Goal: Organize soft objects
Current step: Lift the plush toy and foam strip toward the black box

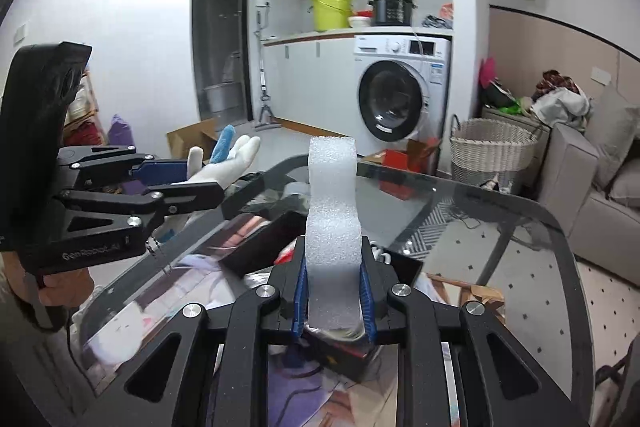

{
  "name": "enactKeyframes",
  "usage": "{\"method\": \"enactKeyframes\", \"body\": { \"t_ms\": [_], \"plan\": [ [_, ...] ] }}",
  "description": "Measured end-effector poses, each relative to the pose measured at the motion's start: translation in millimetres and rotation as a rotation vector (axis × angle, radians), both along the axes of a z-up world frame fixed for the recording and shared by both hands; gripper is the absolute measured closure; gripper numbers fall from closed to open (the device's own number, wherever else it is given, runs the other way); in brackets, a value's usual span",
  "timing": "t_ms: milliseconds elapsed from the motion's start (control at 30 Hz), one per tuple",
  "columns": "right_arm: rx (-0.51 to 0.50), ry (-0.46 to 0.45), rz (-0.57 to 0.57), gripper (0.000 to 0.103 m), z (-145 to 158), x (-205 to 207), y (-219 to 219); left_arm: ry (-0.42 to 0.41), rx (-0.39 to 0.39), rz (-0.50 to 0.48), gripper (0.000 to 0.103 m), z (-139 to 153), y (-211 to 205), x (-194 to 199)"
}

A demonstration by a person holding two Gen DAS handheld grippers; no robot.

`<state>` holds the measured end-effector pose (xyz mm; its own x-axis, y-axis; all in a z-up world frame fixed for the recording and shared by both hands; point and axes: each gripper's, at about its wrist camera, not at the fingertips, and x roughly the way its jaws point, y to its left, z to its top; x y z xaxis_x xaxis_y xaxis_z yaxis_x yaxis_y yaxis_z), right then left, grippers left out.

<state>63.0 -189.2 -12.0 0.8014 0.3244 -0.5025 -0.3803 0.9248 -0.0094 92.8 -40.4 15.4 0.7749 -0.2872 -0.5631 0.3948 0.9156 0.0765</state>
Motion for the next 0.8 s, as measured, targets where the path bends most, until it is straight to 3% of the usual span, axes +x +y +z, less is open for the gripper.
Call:
{"method": "enactKeyframes", "body": {
  "t_ms": [233,400,533,667,800],
  "plan": [
    [0.019,0.099,-0.056,0.081,-24,42,-7,0.132,0.066,0.057,0.072,-41,-10,50],
    [0.000,0.206,-0.050,0.081,-47,60,0,0.203,0.149,0.039,0.072,-67,-21,51],
    [-0.025,0.247,-0.037,0.081,-54,63,6,0.218,0.174,0.024,0.072,-68,-28,45],
    [-0.044,0.288,-0.035,0.081,-63,65,7,0.298,0.146,-0.009,0.072,-71,-33,41],
    [-0.065,0.351,-0.025,0.081,-73,68,3,0.281,0.163,-0.029,0.071,-68,-36,35]
  ]
}}
